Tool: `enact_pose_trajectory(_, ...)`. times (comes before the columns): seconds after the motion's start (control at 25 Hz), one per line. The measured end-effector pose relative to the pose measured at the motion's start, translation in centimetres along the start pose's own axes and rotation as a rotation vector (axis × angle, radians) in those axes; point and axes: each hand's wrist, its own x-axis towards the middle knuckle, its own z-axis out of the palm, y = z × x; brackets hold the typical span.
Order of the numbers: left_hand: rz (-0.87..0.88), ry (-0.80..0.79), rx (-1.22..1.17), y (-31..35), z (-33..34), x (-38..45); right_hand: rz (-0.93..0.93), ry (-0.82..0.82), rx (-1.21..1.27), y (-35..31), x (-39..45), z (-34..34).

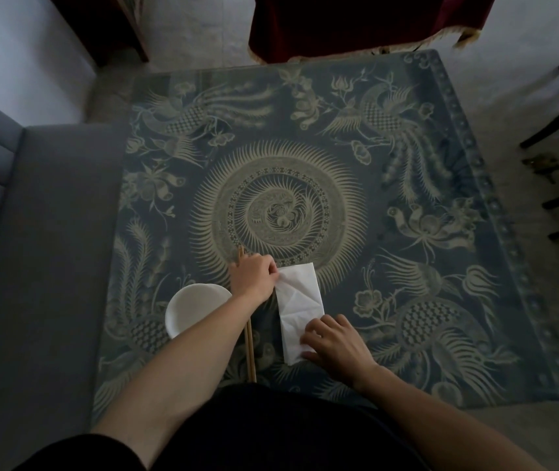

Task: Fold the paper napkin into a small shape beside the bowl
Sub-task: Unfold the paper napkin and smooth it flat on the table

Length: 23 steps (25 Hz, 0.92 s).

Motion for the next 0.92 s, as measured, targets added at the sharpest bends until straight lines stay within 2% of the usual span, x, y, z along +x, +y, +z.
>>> enact_pose_trajectory(0.2,0.053,-0.024,-0.074,-0.6,-0.2,0.0,0.058,0.049,0.093,-0.1,0.0,0.0)
enact_pose_trajectory(0.44,-0.003,-0.268,-0.401,0.8,-1.9,0.5,0.201,0.061,0.211,0.5,-1.1,-0.4)
enact_pose_trajectory(0.76,-0.291,-0.463,-0.822,6.1,-3.4,-0.3,0.681,0.124,0.466,-0.6,0.3,-1.3)
enact_pose_trajectory(0.92,-0.345,-0.533,-0.867,8.4,-3.8,-0.7,0.875,0.129,0.607,-0.8,1.7,-2.2)
